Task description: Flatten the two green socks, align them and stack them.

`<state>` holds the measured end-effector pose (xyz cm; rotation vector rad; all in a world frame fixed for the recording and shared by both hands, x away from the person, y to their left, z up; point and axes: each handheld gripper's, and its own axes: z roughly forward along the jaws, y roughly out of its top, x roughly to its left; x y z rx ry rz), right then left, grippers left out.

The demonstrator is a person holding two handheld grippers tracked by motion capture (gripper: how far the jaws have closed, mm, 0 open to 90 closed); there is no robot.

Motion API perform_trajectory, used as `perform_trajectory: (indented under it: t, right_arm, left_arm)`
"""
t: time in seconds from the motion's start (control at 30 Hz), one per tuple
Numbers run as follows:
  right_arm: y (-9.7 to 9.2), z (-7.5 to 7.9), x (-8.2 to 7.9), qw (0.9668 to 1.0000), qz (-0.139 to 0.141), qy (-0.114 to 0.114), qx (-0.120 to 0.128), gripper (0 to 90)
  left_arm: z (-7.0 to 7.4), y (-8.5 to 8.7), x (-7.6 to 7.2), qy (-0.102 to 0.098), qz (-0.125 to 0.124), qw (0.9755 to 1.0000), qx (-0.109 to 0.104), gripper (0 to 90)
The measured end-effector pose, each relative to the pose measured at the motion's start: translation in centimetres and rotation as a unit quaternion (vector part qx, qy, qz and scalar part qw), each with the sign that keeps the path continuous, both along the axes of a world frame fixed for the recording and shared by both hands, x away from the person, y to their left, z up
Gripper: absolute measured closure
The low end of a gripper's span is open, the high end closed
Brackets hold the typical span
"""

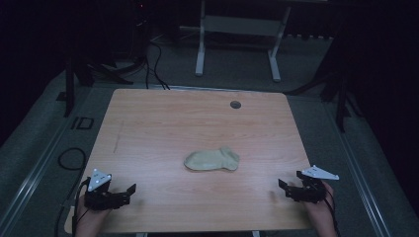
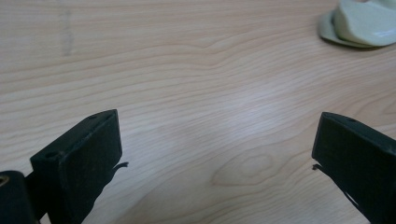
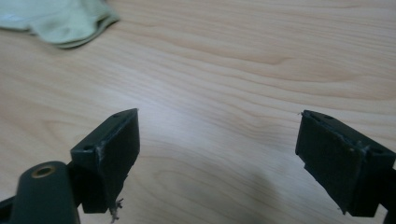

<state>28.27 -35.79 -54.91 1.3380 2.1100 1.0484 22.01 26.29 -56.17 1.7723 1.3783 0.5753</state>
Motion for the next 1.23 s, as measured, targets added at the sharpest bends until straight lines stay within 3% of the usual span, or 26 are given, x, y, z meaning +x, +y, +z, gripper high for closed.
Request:
perform_trajectory:
  t: [0.07, 0.1, 0.3, 0.43, 0.63, 0.7, 0.87, 1.03, 1.23]
  right_arm:
    - [-0.1, 0.0, -0.1, 0.9999, -0.011, -0.006, 0.002, 13.8]
    - [-0.5, 0.0, -0.3, 0.9994, -0.022, -0.013, 0.025, 14.0]
    - [-0.7, -0.5, -0.6, 0.9993, -0.034, -0.011, 0.005, 13.9]
    - [-0.7, -0.6, -0.6, 0.9989, -0.044, -0.015, 0.0, 13.9]
    - [-0.4, -0.7, -0.6, 0.9976, -0.057, -0.02, -0.036, 13.9]
    - [-0.3, -0.8, -0.7, 0.9973, -0.059, -0.022, -0.037, 13.9]
    - [-0.3, -0.9, -0.8, 0.9955, -0.075, -0.045, -0.035, 13.9]
    - [-0.3, -1.0, -0.7, 0.995, -0.078, -0.052, -0.035, 13.9]
    - [-0.3, -1.1, -0.7, 0.995, -0.08, -0.05, -0.031, 13.9]
  left_arm:
    - [0.0, 0.1, -0.1, 0.001, 0.007, 1.0, -0.001, 1.8]
    - [-0.1, 0.4, -0.3, -0.009, 0.024, 0.9997, -0.007, 1.8]
    - [-0.1, 1.4, -0.7, -0.012, 0.058, 0.9981, -0.021, 1.8]
    - [-0.4, 1.7, -1.2, -0.017, 0.085, 0.9962, -0.001, 1.8]
    - [-0.7, 1.8, -1.5, -0.014, 0.098, 0.9951, 0.005, 1.8]
    - [-0.7, 1.8, -1.5, -0.014, 0.098, 0.9951, 0.005, 1.8]
    - [-0.7, 2.7, -1.9, -0.02, 0.124, 0.992, -0.01, 1.8]
    - [-0.7, 3.0, -2.1, -0.031, 0.139, 0.9897, -0.015, 1.8]
    - [-0.8, 3.0, -2.0, -0.03, 0.138, 0.9899, -0.014, 1.8]
